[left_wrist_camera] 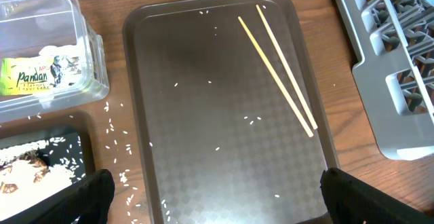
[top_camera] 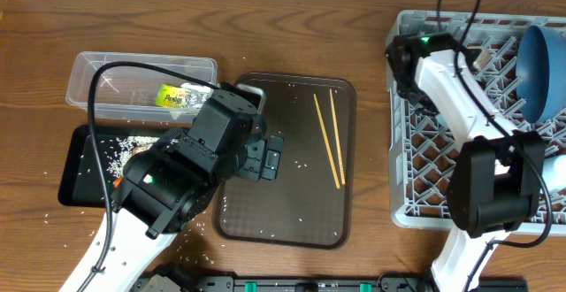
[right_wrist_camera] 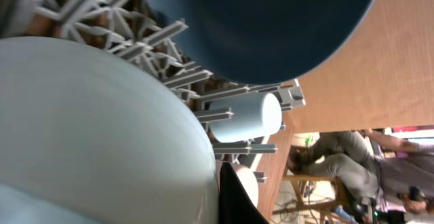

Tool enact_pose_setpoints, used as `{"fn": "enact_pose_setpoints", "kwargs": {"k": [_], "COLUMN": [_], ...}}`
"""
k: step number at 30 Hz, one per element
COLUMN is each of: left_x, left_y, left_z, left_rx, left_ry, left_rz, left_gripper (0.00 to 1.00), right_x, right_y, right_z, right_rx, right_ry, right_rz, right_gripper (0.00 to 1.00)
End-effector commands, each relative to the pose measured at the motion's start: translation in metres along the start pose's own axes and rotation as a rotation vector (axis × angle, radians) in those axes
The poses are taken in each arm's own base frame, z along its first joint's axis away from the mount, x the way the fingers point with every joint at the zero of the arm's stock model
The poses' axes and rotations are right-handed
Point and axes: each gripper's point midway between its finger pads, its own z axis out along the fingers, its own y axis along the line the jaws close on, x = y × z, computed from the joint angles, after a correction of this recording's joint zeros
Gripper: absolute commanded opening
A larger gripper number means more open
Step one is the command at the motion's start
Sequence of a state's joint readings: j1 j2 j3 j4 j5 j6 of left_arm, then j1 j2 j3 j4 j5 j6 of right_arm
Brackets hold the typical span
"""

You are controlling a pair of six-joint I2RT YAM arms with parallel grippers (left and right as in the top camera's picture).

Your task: Sort waste into correct bins and load items into the dishwasher rack

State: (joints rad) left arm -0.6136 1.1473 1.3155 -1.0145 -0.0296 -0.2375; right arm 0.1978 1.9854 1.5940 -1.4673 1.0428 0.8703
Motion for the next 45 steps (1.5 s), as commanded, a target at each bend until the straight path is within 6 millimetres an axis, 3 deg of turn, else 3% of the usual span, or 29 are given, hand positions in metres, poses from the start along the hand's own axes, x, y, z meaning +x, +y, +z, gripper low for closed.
{"fn": "enact_pose_setpoints", "kwargs": {"k": [1, 12, 17, 20, 28, 36, 45], "left_x": [-0.003, 0.002, 0.002, 0.002, 0.002, 0.002, 0.002], "left_y": [0.001, 0.003, 0.003, 0.003, 0.003, 0.003, 0.003], "left_z": [-0.002, -0.002, -0.002, -0.002, -0.002, -0.002, -0.002], "left_rx": [-0.006, -0.012, -0.013, -0.013, -0.012, -0.013, -0.013], "left_ry": [-0.009, 0.012, 0.012, 0.012, 0.013, 0.012, 0.013], "left_rz": [0.006, 0.008, 0.009, 0.008, 0.008, 0.008, 0.008], "left_gripper": [0.98, 0.98, 0.98, 0.98, 0.98, 0.98, 0.98], "right_x": [0.001, 0.016, 0.022, 0.026, 0.037, 0.048, 0.066], "right_y": [0.007, 0.012, 0.017, 0.021, 0.035, 0.037, 0.04], "right_z": [-0.006, 0.0, -0.008, -0.017, -0.035, -0.043, -0.049], "right_rx": [-0.008, 0.005, -0.016, -0.025, -0.08, -0.095, -0.135], "right_ry": [-0.021, -0.007, 0.001, -0.011, -0.011, 0.011, 0.085], "right_rz": [-0.023, -0.073, -0.103, -0.135, -0.197, -0.243, -0.283], "right_gripper": [0.01, 0.01, 0.04, 0.11, 0.47, 0.54, 0.7]}}
